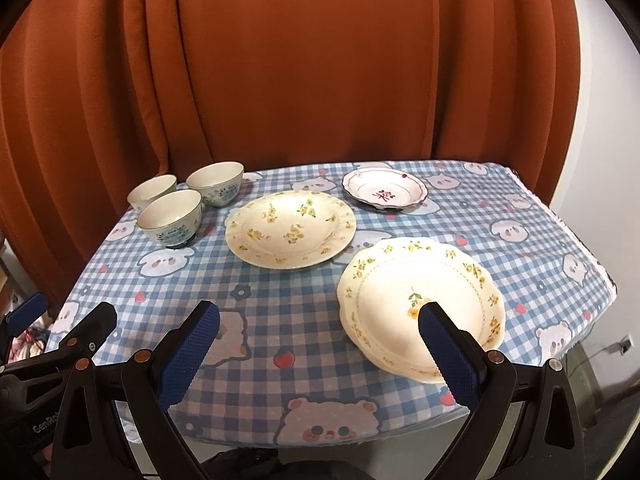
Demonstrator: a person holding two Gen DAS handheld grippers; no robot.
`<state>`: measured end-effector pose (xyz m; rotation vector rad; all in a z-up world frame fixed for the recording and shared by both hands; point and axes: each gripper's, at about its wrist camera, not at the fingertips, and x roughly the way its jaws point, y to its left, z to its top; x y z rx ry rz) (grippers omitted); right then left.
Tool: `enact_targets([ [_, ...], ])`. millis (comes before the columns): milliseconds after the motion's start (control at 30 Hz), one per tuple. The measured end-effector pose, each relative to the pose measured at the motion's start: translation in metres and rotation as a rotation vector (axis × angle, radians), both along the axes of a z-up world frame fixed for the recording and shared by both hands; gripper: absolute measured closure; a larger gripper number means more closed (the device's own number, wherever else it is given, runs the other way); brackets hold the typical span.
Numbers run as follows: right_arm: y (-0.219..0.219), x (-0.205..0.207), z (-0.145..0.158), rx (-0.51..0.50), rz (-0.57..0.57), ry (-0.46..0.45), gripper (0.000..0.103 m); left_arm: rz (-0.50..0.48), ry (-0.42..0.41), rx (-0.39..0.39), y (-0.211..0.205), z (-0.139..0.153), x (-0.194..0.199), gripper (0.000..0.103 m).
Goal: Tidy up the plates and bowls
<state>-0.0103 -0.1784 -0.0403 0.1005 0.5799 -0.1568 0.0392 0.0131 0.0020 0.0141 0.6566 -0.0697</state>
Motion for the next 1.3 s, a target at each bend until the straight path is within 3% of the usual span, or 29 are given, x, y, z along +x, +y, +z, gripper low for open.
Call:
enact_targets([
  [267, 0.008, 0.012, 0.0, 0.022, -0.071, 0.038, 0.002, -0.062, 0.065, -0.049, 0.005, -0.008, 0.023, 0.002],
  [533, -0.014, 0.027, -0.014, 0.043, -0.112, 0.079, 0.004, -0.107, 0.079, -0.006, -0.03, -0.017, 0.045, 0.002],
  [1067, -0.138, 0.095, -0.034, 0.04, -0.014, 0.159, 0.008, -0.047, 0.16, -0.013, -0.16, -0.042, 0.096, 0.009],
  [1300, -0.191, 0.114, -0.051, 0.036, 0.007, 0.218, 0.011, -0.041, 0.233, -0.02, -0.21, -0.064, 0.109, 0.015],
])
